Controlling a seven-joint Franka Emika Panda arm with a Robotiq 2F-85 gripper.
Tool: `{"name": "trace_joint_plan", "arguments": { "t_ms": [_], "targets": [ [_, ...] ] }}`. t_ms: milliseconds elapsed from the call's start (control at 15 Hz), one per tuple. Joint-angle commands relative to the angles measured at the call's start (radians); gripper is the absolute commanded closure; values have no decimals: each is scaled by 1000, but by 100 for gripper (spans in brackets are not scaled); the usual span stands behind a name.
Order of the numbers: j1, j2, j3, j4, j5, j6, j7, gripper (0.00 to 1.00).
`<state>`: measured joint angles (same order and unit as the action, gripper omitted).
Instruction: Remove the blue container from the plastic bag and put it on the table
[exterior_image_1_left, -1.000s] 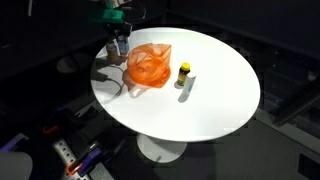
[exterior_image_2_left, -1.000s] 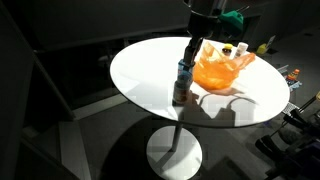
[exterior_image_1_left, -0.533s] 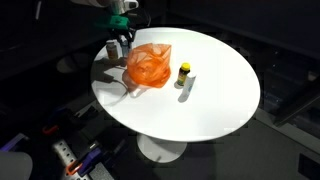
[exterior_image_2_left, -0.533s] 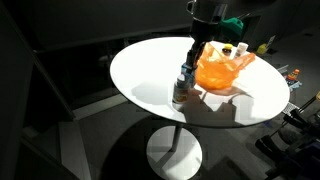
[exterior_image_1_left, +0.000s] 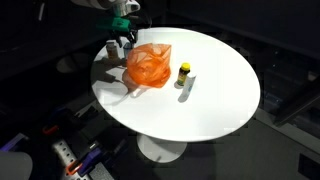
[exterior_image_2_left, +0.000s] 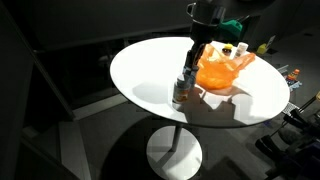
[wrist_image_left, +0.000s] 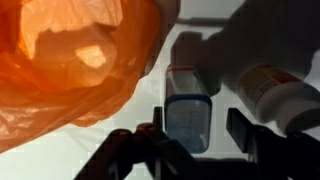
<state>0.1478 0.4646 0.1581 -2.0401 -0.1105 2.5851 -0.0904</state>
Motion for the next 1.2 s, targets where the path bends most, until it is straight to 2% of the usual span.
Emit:
{"name": "trace_joint_plan", "arguments": {
  "t_ms": [0, 533, 1133],
  "targets": [
    [1, -10, -2, 18, 11, -46, -15, 1],
    [27, -91, -76, -23, -20, -103, 113, 0],
    [-12, -233, -111, -88, 24, -227, 207, 0]
  ]
}}
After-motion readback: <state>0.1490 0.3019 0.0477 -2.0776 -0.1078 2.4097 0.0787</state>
